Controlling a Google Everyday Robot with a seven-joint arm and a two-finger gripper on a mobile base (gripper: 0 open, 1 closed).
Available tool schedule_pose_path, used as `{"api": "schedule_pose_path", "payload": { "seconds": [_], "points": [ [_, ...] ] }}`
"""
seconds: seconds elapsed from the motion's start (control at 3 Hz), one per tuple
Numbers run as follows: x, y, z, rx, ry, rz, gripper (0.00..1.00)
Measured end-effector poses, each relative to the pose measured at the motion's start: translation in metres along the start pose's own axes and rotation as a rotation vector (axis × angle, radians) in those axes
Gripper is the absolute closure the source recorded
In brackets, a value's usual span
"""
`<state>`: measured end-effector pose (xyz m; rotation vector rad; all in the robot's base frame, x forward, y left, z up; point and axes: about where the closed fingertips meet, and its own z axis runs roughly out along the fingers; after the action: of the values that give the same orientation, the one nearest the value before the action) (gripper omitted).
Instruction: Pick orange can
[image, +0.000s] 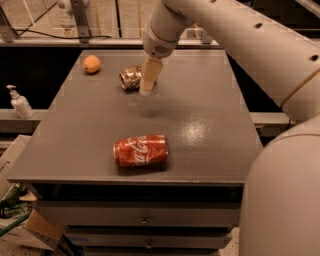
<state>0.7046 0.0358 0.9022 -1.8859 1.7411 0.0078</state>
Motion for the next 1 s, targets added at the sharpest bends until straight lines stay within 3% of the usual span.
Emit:
{"api": "schedule_pose_path", "payload": {
  "seconds": [0.67,1.0],
  "points": [
    [-0.008,-0.023,0.053,-0.042,0.061,0.031,0.00],
    [0.001,-0.034,0.074,-0.047,0.101,0.056,0.00]
  ]
}}
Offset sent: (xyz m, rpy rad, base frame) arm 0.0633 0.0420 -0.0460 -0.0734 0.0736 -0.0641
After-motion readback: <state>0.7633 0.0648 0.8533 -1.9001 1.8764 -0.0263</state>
